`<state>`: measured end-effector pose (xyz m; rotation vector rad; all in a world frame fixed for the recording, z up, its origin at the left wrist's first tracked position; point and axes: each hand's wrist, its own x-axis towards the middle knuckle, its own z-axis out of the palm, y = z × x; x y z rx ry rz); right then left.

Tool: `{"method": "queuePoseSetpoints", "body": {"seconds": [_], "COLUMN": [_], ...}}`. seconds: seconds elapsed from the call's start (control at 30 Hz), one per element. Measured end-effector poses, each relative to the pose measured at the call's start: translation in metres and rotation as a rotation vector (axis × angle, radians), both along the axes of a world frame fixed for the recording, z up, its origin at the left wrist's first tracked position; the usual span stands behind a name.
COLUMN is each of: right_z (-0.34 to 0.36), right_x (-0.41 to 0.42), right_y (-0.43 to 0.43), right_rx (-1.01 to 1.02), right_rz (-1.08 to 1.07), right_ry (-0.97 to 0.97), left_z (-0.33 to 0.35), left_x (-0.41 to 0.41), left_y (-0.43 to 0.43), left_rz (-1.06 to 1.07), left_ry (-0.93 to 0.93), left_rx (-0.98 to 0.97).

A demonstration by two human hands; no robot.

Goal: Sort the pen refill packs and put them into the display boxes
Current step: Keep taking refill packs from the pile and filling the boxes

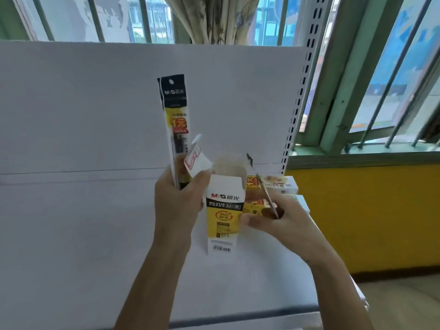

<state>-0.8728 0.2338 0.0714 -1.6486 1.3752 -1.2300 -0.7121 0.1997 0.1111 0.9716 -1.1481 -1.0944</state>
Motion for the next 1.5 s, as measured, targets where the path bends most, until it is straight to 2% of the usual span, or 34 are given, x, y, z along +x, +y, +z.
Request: {"method": "queuePoseSetpoints", "body": {"seconds": [0.07,0.17,0.27,0.33,0.4,0.43,0.53,0.57,0.67,0.77,0.87,1.03,1.13,1.23,1.3,1.37,1.5], "right_z": [0.017,0.052,0.079,0.090,0.091,0.088,0.070,0.064,0.052,0.038,0.025,0.028,0.028,0.026,0.025,0.024,0.025], "right_x": [0.000,0.002,0.009,0.013,0.013,0.014,0.013,0.010,-0.001,0.001,0.019,0.025,0.026,0.030,0.034,0.038,0.043], "right_y": [0.002,0.003,0.006,0.009,0.008,0.005,-0.006,-0.007,-0.003,0.002,-0.003,-0.006,-0.007,-0.008,-0.008,-0.008,-0.009], "right_rx": [-0.102,-0.256,-0.463,-0.537,-0.498,-0.428,-0.186,-0.182,-0.217,-0.189,-0.208,-0.167,-0.130,-0.125,-0.138,-0.159,-0.222], "right_rz": [-0.091,-0.313,-0.449,-0.460,-0.355,-0.295,-0.150,-0.132,-0.116,-0.008,0.054,0.057,0.146,0.161,0.155,0.138,0.121], "right_ry": [-0.087,-0.327,-0.301,-0.355,-0.331,-0.226,0.253,0.287,0.103,0.052,-0.165,-0.250,-0.200,-0.107,-0.060,-0.007,0.086], "left_z": [0.002,0.002,0.001,0.000,0.000,0.000,-0.001,-0.001,-0.002,-0.002,-0.002,-0.001,0.007,0.019,0.028,0.034,0.039], "left_x": [-0.004,-0.010,-0.014,-0.016,-0.018,-0.019,-0.020,-0.019,-0.015,-0.010,-0.009,0.002,0.012,0.024,0.029,0.027,0.012], "left_y": [0.001,0.004,0.008,0.010,0.013,0.013,0.011,0.010,0.008,0.009,0.011,0.017,0.022,0.025,0.033,0.043,0.055], "left_rz": [-0.021,-0.080,-0.081,-0.059,-0.040,-0.031,0.007,0.020,0.060,0.081,0.094,0.141,0.224,0.217,0.243,0.309,0.484], "left_ry": [0.018,0.084,0.085,0.066,0.062,0.062,0.074,0.067,0.063,0.069,0.021,-0.039,0.070,0.438,0.543,0.530,0.238], "left_rx": [0.002,0.055,0.018,-0.009,-0.015,-0.015,0.001,0.007,0.041,0.047,0.002,-0.052,-0.034,-0.055,-0.125,-0.199,-0.326]}}
